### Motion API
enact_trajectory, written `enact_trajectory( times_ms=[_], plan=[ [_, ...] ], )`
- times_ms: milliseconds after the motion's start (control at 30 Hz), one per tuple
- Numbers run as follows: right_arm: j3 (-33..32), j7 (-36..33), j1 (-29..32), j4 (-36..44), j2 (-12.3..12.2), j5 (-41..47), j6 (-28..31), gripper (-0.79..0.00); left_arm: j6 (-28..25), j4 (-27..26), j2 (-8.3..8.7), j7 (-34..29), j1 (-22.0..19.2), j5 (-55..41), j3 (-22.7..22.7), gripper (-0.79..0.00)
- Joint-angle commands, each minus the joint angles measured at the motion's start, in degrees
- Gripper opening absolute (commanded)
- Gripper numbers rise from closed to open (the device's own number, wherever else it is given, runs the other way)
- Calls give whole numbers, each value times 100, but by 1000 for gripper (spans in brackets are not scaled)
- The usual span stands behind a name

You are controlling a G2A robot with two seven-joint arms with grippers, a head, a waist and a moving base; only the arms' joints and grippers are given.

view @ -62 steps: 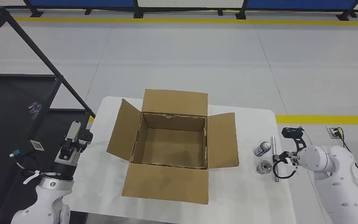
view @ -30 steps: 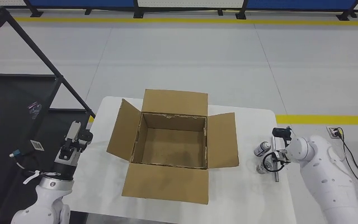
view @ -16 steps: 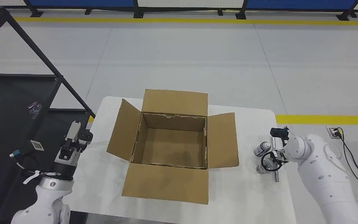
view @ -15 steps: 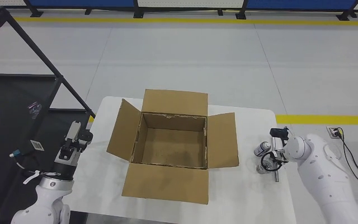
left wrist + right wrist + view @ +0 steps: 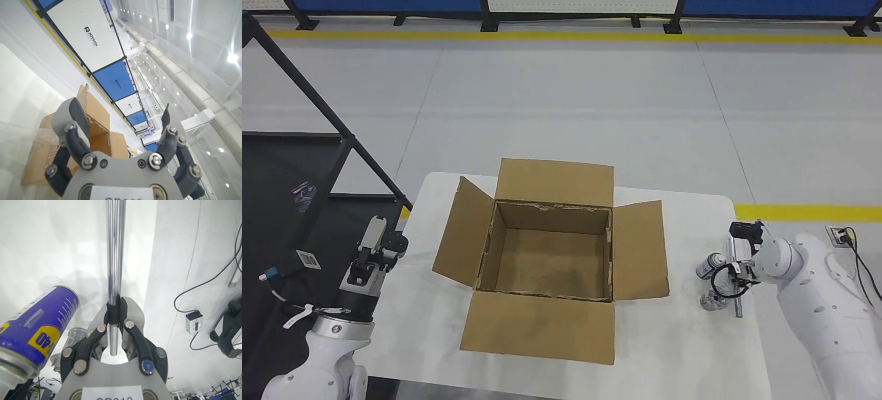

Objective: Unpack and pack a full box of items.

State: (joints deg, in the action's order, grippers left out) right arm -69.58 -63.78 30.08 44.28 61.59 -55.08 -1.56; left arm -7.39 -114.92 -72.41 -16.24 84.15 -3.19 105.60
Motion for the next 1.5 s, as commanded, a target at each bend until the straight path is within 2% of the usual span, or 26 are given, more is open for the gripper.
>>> enact_trajectory(
  times_ms=[0,167,467,567,733,900,1033,1300,1467],
  plan=[
    [-97,1,14,204,-44,-48,-51,-785,0,0,0,0,0,0,0,0],
    [-531,54,277,1268,-191,-98,-324,-785,0,0,0,0,0,0,0,0],
    [-1378,242,1502,4605,-360,436,-513,-785,0,0,0,0,0,0,0,0],
    [-1378,432,1771,5433,-346,815,-381,-785,0,0,0,0,0,0,0,0],
    [-855,733,1820,6284,-278,986,-258,-785,0,0,0,0,0,0,0,0],
    [-44,1150,1525,6453,-137,1098,-397,-785,2,1,0,9,4,0,1,0],
    [774,1304,1032,6152,38,1170,-545,-785,-38,-39,2,106,98,-31,73,0],
    [2617,1562,-56,4915,596,1146,-765,-785,-26,-97,9,196,196,-62,142,0],
    [3321,1753,-590,3967,1011,1485,-817,-785,-26,-97,9,196,196,-62,142,0]
  ],
)
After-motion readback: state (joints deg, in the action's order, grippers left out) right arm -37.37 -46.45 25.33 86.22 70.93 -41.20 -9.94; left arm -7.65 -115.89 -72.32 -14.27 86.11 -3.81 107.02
